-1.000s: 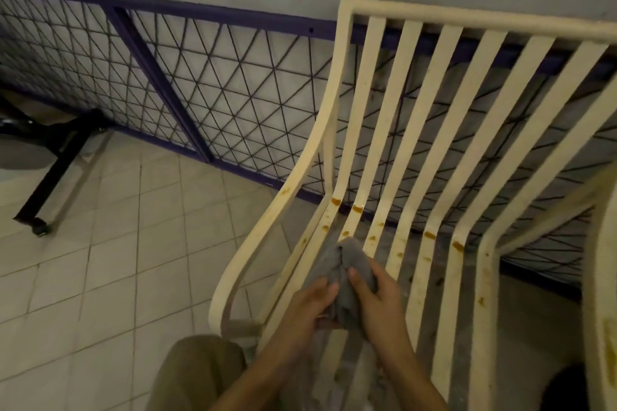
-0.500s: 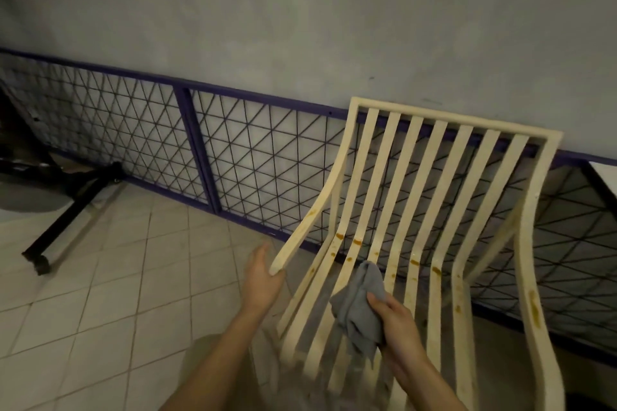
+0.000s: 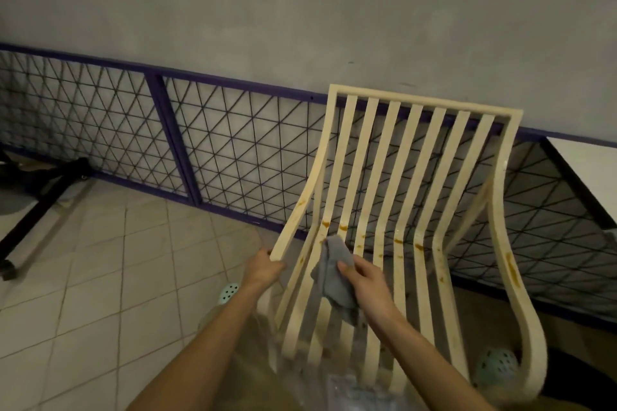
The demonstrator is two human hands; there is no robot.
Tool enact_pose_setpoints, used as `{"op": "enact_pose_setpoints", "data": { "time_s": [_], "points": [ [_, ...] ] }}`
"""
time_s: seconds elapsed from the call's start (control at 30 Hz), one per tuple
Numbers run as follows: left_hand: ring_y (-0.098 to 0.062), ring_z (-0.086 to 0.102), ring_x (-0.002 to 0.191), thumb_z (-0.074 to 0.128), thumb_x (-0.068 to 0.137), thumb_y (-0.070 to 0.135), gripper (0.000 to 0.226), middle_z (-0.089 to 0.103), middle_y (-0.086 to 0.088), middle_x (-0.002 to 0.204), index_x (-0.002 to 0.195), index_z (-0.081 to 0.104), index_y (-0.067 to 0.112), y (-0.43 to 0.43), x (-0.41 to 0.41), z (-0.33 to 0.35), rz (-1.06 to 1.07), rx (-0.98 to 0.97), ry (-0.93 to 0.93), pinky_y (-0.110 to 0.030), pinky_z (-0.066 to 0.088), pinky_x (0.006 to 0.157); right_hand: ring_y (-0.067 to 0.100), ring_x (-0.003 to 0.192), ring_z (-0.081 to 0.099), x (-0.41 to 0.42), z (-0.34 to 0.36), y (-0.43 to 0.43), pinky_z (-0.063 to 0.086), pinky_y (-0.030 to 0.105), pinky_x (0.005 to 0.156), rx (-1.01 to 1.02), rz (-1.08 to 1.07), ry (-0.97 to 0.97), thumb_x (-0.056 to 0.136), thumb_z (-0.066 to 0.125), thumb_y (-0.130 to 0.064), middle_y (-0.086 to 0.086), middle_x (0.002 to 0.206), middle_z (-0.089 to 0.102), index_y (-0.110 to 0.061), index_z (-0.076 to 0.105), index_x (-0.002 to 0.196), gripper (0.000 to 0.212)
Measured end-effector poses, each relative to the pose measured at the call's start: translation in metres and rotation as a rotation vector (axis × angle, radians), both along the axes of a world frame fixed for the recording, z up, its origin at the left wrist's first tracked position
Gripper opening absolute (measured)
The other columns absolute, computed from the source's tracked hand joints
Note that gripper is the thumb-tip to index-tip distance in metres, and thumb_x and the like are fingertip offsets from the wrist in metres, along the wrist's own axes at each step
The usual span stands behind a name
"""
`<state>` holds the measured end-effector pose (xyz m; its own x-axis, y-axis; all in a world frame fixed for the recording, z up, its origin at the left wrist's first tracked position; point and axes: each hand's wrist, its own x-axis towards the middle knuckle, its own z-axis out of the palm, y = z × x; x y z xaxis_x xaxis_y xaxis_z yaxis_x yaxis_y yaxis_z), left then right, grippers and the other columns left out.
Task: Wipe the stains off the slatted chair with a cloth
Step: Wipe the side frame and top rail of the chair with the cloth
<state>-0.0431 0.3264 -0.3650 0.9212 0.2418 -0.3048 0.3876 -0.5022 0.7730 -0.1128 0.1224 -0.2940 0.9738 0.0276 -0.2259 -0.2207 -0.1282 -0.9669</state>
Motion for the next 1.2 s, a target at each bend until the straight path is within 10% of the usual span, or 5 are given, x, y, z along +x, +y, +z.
{"op": "enact_pose_setpoints", "data": {
  "time_s": [0.17,0.43,0.6,0.9,1.2],
  "points": [
    [-0.018,0.066,0.063,0.063,0.087,0.011,0.02,0.066,-0.005,0.082,0.106,0.058,0.015,-0.01,0.024,0.001,-0.008,-0.002,-0.014,-0.03,0.053,0.053,0.001,0.112,0.059,0.072,-0.004,0.039,0.046,0.018,0.096,-0.21,0.248,-0.351,0.097,0.056,-0.015,-0.009,0.119,0.068,-0.02,0.067,0.121,0.027],
    [-0.003,0.057,0.068,0.063,0.085,-0.003,0.037,0.056,0.016,0.069,0.07,0.055,0.03,-0.016,0.019,-0.018,0.087,0.032,-0.152,-0.013,0.039,0.062,0.003,0.138,0.034,0.117,-0.068,0.068,0.019,0.018,0.118,-0.445,0.586,-0.581,0.092,0.052,-0.001,0.001,0.142,0.053,-0.011,0.058,0.134,0.043],
    [-0.018,0.061,0.08,0.064,0.086,0.015,0.015,0.063,0.004,0.084,0.1,0.06,0.019,-0.017,0.029,-0.012,0.059,0.076,-0.111,-0.027,0.044,0.069,0.002,0.134,0.036,0.18,-0.075,0.054,0.023,0.025,0.119,-0.472,0.493,-0.626,0.088,0.053,0.007,0.004,0.138,0.056,-0.01,0.062,0.129,0.045],
    [-0.017,0.062,0.075,0.06,0.092,0.029,0.008,0.059,0.006,0.076,0.088,0.056,0.023,-0.023,0.024,-0.011,0.096,0.239,-0.077,-0.023,0.043,0.062,0.007,0.136,0.039,0.125,-0.081,0.042,0.011,0.005,0.113,-0.423,0.579,-0.556,0.092,0.055,0.002,0.0,0.145,0.049,-0.013,0.06,0.132,0.043],
    [-0.022,0.07,0.068,0.063,0.08,0.02,0.015,0.07,-0.006,0.086,0.094,0.056,0.02,-0.022,0.065,0.016,-0.135,0.23,0.09,-0.035,0.057,0.067,0.016,0.147,0.023,0.193,-0.074,0.036,0.016,0.033,0.122,-0.723,0.717,-0.621,0.095,0.05,0.0,0.002,0.156,0.034,-0.017,0.046,0.144,0.052]
  ]
}}
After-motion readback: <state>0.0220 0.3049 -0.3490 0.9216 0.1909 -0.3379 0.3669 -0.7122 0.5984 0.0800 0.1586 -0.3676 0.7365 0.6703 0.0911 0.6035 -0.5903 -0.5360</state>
